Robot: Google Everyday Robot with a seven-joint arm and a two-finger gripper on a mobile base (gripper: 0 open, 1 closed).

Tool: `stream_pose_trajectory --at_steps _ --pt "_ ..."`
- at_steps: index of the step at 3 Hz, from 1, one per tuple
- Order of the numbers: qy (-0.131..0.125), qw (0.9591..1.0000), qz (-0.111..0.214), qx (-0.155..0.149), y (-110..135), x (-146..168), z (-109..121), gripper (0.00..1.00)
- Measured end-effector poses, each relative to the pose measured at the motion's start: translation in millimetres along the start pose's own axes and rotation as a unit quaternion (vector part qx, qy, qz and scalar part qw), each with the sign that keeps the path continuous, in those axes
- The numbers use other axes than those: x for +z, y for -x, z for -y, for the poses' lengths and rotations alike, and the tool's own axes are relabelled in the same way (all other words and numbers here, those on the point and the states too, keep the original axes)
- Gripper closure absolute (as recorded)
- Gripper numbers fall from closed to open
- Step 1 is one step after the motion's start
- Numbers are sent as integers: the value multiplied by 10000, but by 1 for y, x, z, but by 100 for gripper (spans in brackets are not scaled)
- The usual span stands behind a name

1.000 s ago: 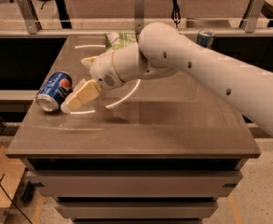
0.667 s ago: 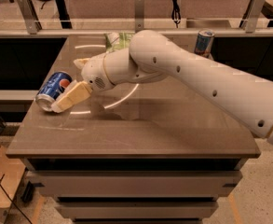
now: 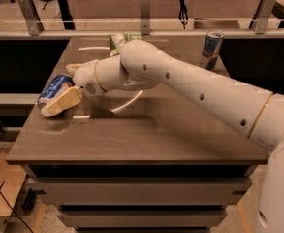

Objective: Pick pepsi can

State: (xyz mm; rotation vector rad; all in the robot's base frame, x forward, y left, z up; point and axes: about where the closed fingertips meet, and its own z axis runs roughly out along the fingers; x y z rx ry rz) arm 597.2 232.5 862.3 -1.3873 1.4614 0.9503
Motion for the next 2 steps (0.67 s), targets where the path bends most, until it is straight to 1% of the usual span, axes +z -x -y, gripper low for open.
stream_pose_trajectory --at_steps 1,2 --pt "-10 9999 33 127 -8 10 5 0" --pt "-107 9997 1 242 -12 10 7 17"
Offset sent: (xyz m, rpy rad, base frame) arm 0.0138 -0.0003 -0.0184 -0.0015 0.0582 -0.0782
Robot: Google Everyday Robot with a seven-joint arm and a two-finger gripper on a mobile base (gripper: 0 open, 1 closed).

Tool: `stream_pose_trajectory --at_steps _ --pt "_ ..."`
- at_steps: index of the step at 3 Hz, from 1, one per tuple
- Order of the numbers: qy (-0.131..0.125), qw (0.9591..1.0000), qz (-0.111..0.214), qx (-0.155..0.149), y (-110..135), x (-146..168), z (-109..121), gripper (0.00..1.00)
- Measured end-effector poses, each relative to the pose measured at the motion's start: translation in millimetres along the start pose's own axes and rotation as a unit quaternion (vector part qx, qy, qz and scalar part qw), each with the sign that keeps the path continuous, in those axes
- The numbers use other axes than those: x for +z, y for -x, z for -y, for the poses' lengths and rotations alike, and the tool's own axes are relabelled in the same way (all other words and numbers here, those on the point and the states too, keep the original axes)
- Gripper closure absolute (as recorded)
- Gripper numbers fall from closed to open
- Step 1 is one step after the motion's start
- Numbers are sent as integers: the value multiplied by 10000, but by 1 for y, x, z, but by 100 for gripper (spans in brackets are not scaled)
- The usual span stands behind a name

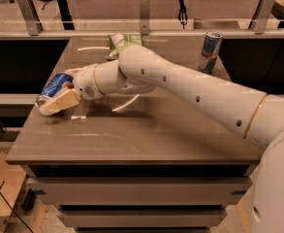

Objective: Pick pepsi can

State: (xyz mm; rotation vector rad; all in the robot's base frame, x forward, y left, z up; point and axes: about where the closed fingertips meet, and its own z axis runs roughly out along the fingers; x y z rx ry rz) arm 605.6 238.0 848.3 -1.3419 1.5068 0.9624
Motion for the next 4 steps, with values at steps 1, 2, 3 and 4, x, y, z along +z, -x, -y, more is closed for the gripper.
stream_pose_trajectory --at_steps 1,2,3,4 --pt "-86 10000 -13 12 4 -3 1 40" --pt "-146 9998 15 -137 19 -10 1 63" --pt "-187 9991 23 -380 39 -21 5 87" --pt "-305 9971 23 -697 67 -48 14 100"
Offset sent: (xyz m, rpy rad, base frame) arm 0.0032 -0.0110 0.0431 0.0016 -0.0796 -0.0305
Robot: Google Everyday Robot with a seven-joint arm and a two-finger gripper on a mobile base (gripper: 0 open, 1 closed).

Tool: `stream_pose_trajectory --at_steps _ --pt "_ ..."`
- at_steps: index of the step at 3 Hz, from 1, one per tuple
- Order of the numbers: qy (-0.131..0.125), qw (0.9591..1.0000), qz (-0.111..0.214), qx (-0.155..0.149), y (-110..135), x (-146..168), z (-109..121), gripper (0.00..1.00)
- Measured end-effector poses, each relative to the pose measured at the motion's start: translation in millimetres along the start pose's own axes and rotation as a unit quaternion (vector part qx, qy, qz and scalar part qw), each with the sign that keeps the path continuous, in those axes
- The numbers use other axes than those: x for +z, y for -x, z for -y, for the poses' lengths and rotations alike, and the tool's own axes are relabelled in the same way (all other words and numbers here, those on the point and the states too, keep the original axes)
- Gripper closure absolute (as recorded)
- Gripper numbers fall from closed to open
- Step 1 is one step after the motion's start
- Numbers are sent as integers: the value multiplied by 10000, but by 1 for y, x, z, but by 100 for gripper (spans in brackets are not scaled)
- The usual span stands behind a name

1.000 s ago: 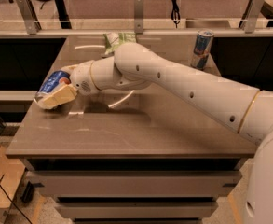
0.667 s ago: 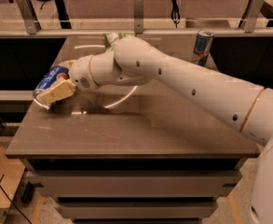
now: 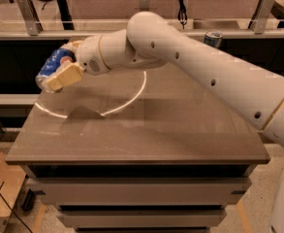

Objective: Pick pepsi can

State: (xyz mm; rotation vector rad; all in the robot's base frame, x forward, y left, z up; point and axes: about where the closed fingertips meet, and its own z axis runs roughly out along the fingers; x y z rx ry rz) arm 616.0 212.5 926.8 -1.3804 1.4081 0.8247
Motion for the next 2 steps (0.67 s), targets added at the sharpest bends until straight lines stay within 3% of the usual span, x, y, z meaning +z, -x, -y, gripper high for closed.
stream_pose_trajectory --at_steps 1,2 --pt "-105 9995 76 -302 30 -34 16 100" --pt "-104 9993 105 -336 36 -37 17 100"
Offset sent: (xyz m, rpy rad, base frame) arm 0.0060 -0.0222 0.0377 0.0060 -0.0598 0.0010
